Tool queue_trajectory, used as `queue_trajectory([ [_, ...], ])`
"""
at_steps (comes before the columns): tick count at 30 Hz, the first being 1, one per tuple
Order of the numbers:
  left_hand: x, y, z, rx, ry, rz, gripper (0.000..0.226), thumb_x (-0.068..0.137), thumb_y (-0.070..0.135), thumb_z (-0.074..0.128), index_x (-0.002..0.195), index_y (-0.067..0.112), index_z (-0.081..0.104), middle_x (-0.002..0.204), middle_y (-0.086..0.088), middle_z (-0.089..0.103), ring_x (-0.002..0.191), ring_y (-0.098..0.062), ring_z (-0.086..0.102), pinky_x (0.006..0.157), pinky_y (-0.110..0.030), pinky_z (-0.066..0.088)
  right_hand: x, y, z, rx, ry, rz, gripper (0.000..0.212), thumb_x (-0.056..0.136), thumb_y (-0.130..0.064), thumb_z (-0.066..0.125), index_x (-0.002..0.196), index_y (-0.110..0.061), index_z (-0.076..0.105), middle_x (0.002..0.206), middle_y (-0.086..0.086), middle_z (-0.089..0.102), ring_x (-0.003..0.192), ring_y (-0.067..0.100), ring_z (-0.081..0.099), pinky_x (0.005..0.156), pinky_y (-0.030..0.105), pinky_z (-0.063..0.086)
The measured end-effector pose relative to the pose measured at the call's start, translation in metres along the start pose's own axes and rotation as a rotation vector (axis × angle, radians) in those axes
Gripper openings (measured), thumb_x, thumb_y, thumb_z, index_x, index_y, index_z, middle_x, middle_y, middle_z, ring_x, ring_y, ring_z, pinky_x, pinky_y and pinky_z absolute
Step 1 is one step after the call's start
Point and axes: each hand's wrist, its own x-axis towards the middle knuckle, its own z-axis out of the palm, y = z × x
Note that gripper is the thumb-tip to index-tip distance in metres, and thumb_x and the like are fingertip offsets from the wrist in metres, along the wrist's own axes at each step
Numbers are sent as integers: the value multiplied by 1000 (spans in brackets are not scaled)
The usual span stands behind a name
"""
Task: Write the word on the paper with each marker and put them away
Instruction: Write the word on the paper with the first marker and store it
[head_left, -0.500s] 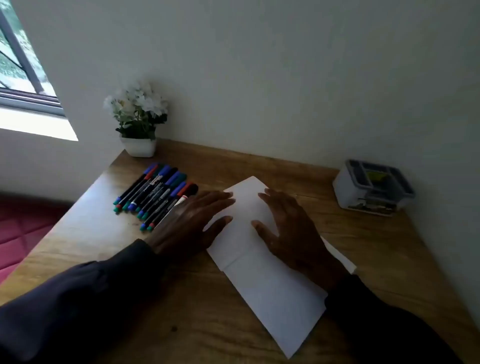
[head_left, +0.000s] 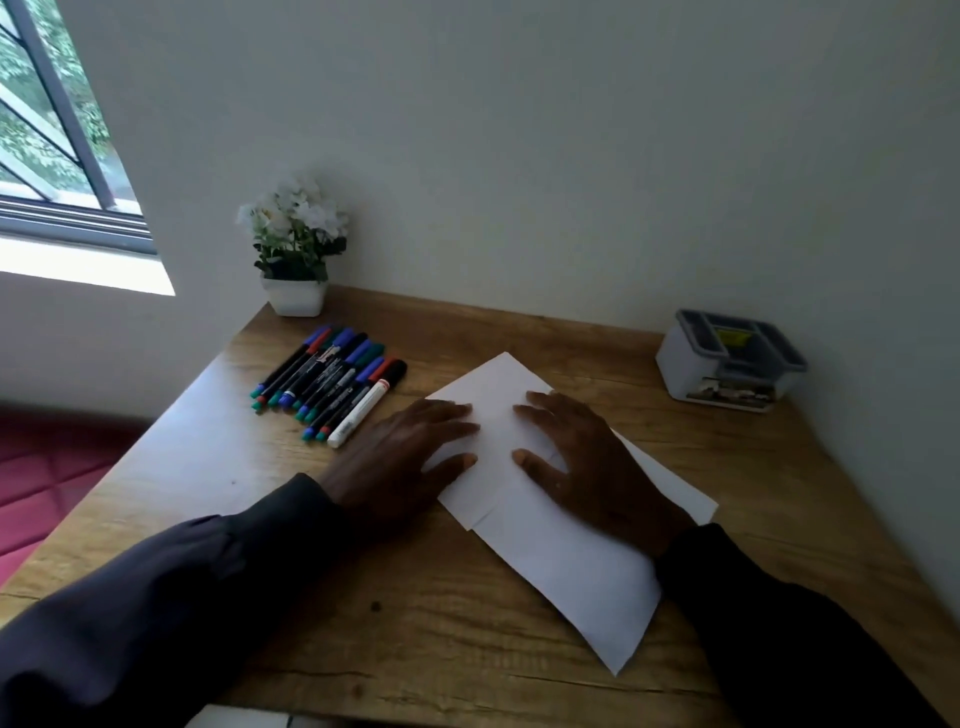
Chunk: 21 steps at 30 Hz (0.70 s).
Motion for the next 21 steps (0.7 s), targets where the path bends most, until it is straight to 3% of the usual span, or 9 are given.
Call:
queue_trajectory([
  [5,-15,2,5,-35,33,21,47,99,43,48,145,36,42,157,15,29,131,12,16,110,-19,24,-13,-5,-3,-11,-1,-34,70,94,-68,34,155,-34,37,164,-12,31,153,10,21,121,26,12],
  [12,-21,-3,5,-44,32,-32,49,98,47,49,146,36,41,159,13,26,146,-5,21,116,-34,35,-1,-8,-3,7,-40,-57,71,93,-68,34,153,-31,41,163,-9,33,152,12,26,124,37,23],
  [21,-32,5,8,-43,2,-8,52,98,49,46,148,37,37,160,13,22,147,-4,17,116,-32,31,-17,-6,-2,-26,-22,-91,69,96,-67,33,154,-31,39,164,-9,31,152,12,25,123,34,19],
])
